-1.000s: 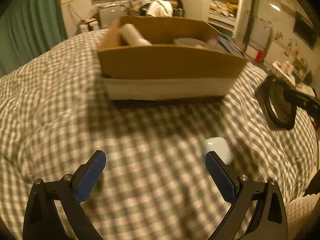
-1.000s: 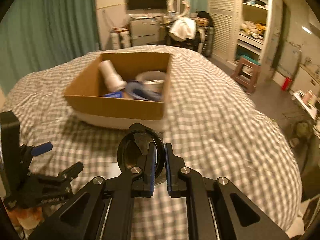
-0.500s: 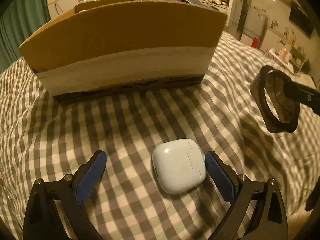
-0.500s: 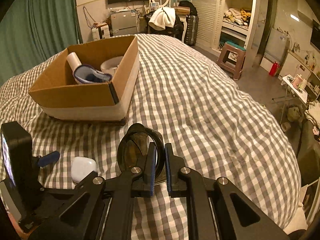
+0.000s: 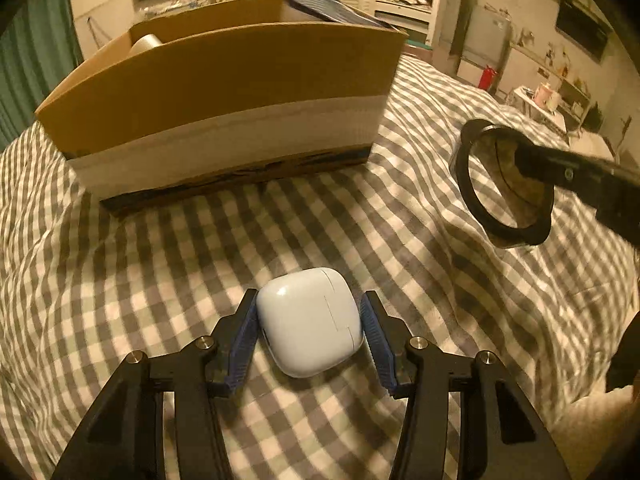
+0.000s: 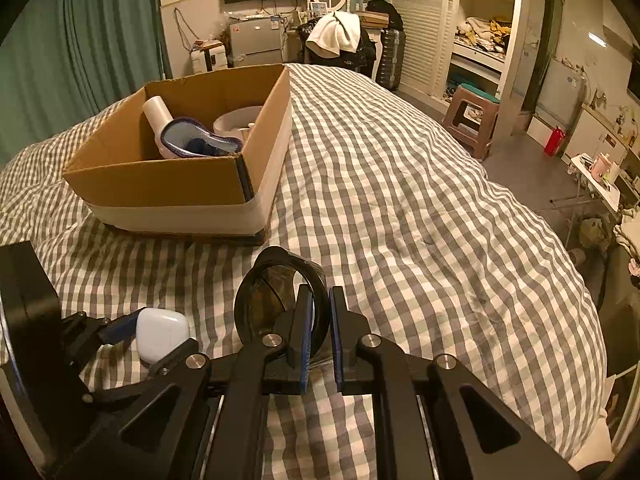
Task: Organize objects
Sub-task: 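Grasp the white earbud case with the left tool while the right tool holds the black case, then carry the black case and earbud case over the box and release both inside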
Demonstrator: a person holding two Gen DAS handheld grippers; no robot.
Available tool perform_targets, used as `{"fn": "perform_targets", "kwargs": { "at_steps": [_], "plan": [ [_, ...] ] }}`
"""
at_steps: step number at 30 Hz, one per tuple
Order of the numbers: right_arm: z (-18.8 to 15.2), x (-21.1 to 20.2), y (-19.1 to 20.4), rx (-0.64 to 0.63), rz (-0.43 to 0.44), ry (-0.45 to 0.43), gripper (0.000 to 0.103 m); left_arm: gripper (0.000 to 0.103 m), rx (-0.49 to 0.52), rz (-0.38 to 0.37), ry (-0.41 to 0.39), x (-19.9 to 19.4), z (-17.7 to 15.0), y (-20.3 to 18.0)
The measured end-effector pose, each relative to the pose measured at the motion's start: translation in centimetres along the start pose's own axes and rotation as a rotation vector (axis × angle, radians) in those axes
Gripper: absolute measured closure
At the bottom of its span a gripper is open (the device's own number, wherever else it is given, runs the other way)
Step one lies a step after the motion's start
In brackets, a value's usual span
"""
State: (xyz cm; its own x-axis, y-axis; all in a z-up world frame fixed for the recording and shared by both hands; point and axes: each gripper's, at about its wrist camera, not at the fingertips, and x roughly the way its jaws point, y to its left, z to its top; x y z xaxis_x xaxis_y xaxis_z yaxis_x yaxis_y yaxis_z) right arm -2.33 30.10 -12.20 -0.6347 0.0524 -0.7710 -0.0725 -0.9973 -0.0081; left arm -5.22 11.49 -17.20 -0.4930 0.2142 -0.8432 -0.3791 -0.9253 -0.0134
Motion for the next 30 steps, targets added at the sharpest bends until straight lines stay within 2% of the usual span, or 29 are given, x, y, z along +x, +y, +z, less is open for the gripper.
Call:
{"fn": "perform_targets", "kwargs": {
  "at_steps": [5,16,23,30],
  "plan": [
    [0.1,-0.7,0.8,-0.023,0.027,-0.010,0.095,0.051,-0.044,0.018,0.017,-1.2,-0.2,1.5],
    [0.4,-2.7,4.6,-0.093,0.122,-0.057,0.095,0.051,-0.109,0.068,-0.013,-5.7,-1.7,6.5],
    [0.4,-4.2,6.2,-0.118,0.158,-0.082,0.095,0.051,-0.165,0.057,-0.038,-8.2,-1.4,7.9],
    [1.4,-6.6,7.5,-0.142,0.164,-0.127,0.095,0.051,-0.220,0.003,-0.128,-11.6,0.0,9.5]
  ]
}}
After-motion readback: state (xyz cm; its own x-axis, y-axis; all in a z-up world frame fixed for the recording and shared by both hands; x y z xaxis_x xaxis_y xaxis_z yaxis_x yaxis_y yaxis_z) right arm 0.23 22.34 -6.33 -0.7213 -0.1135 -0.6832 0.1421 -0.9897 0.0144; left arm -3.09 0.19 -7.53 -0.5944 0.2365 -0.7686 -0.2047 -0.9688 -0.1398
